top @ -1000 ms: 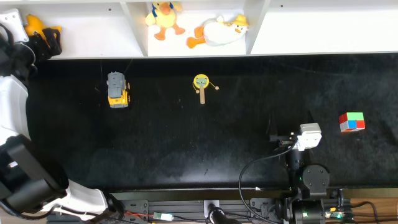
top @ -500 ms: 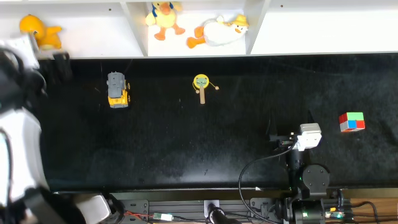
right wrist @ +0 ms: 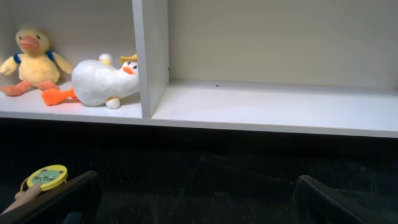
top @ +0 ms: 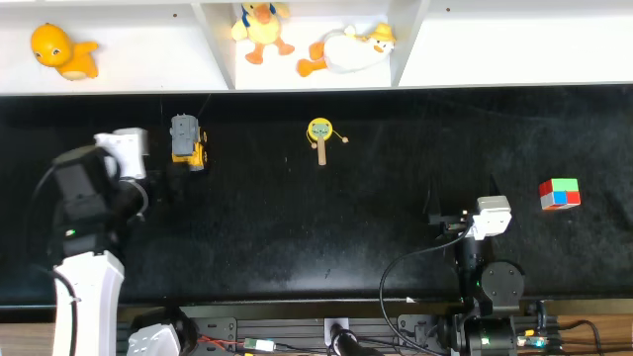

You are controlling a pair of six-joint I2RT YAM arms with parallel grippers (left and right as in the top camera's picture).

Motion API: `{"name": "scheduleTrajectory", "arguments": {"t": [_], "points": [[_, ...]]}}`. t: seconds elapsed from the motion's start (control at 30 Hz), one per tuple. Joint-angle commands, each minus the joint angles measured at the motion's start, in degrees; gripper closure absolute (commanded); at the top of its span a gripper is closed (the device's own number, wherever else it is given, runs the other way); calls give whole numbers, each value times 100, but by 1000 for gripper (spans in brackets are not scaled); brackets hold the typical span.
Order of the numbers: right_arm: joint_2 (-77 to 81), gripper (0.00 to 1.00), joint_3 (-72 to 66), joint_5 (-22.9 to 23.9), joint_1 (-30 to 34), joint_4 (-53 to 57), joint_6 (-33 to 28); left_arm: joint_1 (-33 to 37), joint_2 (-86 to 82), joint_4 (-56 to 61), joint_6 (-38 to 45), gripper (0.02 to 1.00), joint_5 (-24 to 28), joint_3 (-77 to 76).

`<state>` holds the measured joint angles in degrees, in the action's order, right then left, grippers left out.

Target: Store Toys

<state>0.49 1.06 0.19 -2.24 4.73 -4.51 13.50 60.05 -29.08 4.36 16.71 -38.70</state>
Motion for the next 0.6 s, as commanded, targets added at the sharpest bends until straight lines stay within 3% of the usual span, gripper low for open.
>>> {"name": "scheduleTrajectory", "arguments": {"t": [0.03,0.27,0.6], "points": [[-20,5,-76,-61,2,-28,-22,-719,59,7,-466,20,-496,2],[-20,1,-76,-59,2,-26,-22,-999,831,697,-538,20,-492,0],[-20,5,-76,-61,2,-26,-22,-999,1655,1381,-743,20,-1154,0]]}}
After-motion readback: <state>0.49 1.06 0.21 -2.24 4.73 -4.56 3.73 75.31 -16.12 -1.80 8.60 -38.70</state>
